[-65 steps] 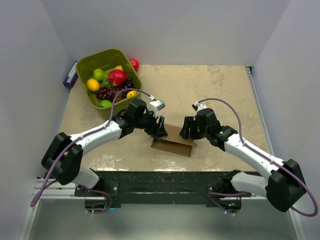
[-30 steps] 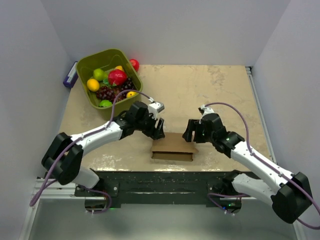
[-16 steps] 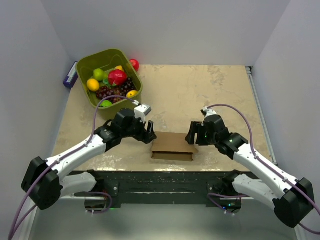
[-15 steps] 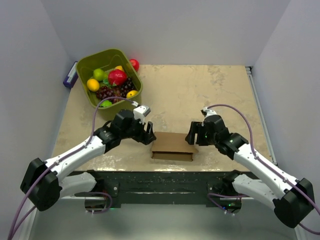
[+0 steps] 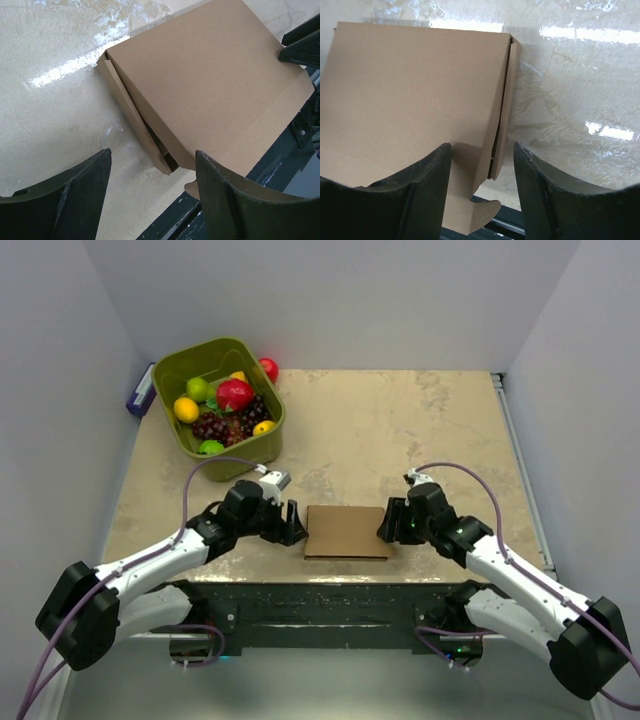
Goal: Fold the paper box
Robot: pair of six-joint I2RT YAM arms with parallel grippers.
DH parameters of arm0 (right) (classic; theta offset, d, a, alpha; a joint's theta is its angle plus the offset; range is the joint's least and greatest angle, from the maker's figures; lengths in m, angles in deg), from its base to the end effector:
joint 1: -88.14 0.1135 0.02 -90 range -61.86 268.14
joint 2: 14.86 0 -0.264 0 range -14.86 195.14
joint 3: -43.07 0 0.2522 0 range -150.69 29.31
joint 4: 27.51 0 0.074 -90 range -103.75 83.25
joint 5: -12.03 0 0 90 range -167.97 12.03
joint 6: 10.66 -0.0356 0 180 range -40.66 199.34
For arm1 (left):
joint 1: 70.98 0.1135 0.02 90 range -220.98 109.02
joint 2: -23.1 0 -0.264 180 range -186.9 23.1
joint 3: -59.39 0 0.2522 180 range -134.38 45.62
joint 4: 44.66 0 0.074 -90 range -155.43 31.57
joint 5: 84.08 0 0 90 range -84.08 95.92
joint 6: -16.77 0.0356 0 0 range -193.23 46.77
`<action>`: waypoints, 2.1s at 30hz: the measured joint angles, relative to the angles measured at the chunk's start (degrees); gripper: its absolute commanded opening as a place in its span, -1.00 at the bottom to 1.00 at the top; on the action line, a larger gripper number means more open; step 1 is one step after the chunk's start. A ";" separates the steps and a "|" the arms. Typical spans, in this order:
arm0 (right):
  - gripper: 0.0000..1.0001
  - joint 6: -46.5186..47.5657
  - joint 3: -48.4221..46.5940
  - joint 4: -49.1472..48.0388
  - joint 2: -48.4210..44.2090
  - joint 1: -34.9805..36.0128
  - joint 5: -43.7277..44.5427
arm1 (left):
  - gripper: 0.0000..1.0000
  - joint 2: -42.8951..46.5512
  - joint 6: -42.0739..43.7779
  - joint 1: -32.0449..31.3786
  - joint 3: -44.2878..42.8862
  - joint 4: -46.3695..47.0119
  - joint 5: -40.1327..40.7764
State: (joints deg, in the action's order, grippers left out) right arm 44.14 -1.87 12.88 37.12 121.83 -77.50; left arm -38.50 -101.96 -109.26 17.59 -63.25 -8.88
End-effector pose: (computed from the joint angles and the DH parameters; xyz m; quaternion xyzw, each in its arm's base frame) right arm 0.1515 0.1006 0.2099 0.0138 0.9317 0.2022 0.3015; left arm 0.1645 -0.1414 0.1930 0.1302 0.8850 -0.3350 0.2959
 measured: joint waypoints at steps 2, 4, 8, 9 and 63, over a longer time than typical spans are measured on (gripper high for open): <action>0.06 -0.24 0.85 -0.35 -0.13 0.00 -0.02 | 0.40 -0.26 -0.50 0.00 0.85 1.25 -0.13; 0.04 -0.46 1.64 -0.74 -0.61 0.00 -0.02 | 0.40 -0.76 -0.79 0.00 1.51 2.47 -0.26; -0.04 -0.85 2.45 -1.14 -1.14 0.00 -0.02 | 0.37 -1.49 -0.96 0.00 2.32 4.02 -0.44; -0.05 -0.87 2.54 -1.36 -1.11 0.00 -0.02 | 0.37 -1.53 -1.14 0.00 2.51 4.31 -0.46; -0.50 -3.87 7.32 -7.85 0.15 0.00 -2.54 | 0.15 -6.27 -8.57 0.00 11.32 20.22 -3.63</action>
State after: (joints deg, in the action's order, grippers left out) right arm 40.27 5.45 5.04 37.28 121.83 -80.03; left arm -44.78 -110.53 -109.26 28.92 -43.03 -12.51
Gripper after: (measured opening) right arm 0.251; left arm 0.576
